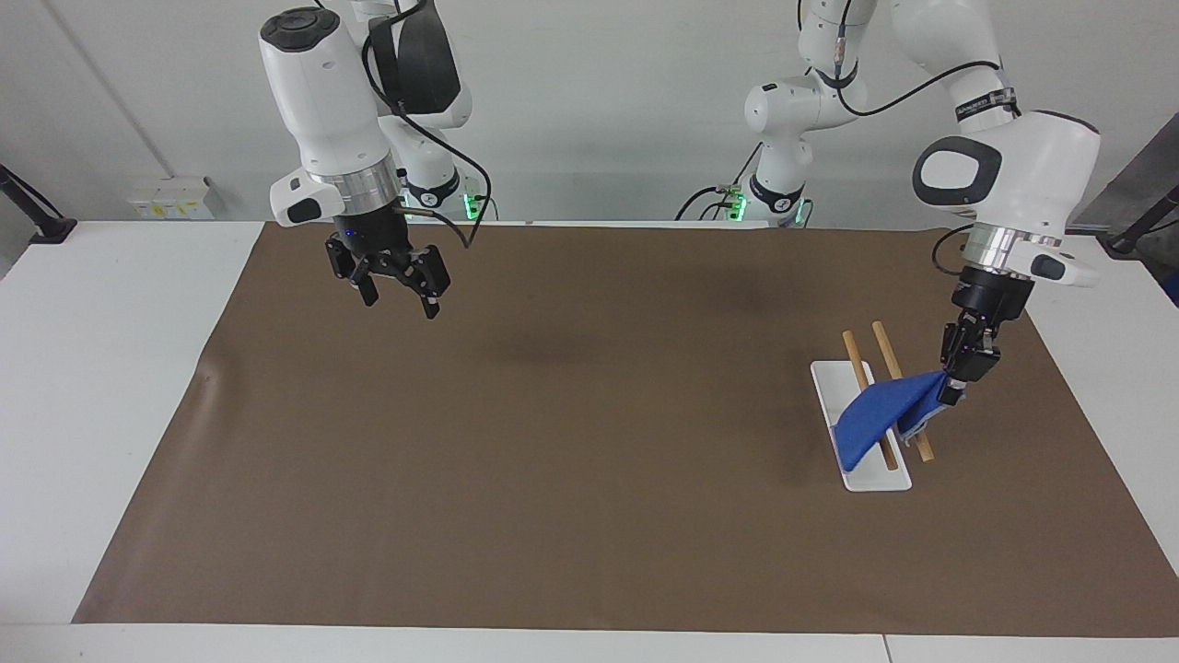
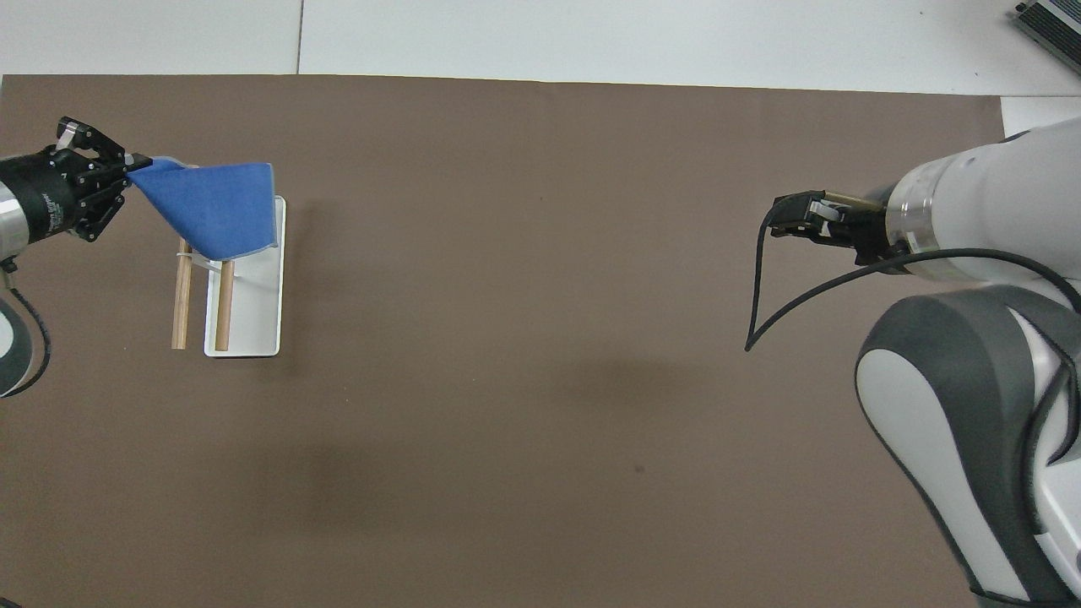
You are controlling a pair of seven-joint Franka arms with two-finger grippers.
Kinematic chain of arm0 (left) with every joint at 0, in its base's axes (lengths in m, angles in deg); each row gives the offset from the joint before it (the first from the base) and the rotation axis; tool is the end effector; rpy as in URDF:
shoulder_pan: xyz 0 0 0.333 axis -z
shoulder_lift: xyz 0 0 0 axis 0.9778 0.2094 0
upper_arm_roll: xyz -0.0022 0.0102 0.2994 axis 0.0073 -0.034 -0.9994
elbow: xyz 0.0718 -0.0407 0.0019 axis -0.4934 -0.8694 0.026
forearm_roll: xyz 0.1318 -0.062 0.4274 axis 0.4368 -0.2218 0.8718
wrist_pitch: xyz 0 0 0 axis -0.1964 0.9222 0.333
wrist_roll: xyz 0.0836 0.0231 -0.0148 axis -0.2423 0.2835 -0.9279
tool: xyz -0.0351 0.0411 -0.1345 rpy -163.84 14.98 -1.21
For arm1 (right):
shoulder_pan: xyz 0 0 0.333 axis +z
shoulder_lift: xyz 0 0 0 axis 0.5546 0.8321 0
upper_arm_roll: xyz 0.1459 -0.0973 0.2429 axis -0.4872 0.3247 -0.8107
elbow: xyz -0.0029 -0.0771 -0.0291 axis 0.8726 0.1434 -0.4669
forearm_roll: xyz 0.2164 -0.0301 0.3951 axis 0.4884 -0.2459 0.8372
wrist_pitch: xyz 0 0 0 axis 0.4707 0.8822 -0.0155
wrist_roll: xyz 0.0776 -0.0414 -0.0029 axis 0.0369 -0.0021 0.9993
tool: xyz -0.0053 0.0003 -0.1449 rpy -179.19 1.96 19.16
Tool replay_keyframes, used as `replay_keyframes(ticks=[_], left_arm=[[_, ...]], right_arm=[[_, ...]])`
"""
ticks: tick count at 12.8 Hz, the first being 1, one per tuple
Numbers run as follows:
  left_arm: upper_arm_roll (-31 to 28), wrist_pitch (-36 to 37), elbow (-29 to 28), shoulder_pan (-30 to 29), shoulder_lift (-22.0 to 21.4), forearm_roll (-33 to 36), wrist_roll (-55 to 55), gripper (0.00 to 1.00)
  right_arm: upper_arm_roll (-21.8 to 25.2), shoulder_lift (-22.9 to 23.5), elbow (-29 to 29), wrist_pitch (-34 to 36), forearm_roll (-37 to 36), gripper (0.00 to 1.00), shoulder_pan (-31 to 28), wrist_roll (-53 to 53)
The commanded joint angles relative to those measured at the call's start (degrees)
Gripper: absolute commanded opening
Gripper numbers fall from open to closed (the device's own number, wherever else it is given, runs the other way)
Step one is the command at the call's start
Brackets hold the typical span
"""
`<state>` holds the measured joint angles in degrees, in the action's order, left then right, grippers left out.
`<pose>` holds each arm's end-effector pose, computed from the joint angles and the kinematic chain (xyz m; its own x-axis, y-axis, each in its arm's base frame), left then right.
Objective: Right arm passes towel to left arm to hang
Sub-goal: 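Carry the towel with the left gripper over the white rack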
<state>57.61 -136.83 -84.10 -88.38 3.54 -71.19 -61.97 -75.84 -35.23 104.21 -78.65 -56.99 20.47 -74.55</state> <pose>0.6774 0.0151 0.4335 0.4182 0.9066 0.0567 0.7096 -0.3650 0.6027 0.6391 0.1089 0.5082 0.9405 -0.3049 0.1501 -0.2954 -0.9518 -0.0826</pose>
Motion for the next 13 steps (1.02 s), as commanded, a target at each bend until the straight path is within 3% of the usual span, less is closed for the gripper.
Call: replay_keyframes(ticks=[1,6,13], left_arm=[[0.33,2.81,0.55,-2.36,-0.85,3.77,0.19,0.00],[0.15,7.90,0.46,-3.68,-1.20,14.83,0.36,0.00],[0.15,4.93,0.20,-4.12,2.40,18.54,1.24,0.00]], right_arm=[[0.62,-1.14,0.32,2.90,-1.34,1.00,-0.49,4.26],[3.00,-1.58,0.32,5.89,-4.75,1.00,-0.49,6.83],[3.88,-1.75,-0.65,8.01,-6.17,1.00,-0.58,8.49]])
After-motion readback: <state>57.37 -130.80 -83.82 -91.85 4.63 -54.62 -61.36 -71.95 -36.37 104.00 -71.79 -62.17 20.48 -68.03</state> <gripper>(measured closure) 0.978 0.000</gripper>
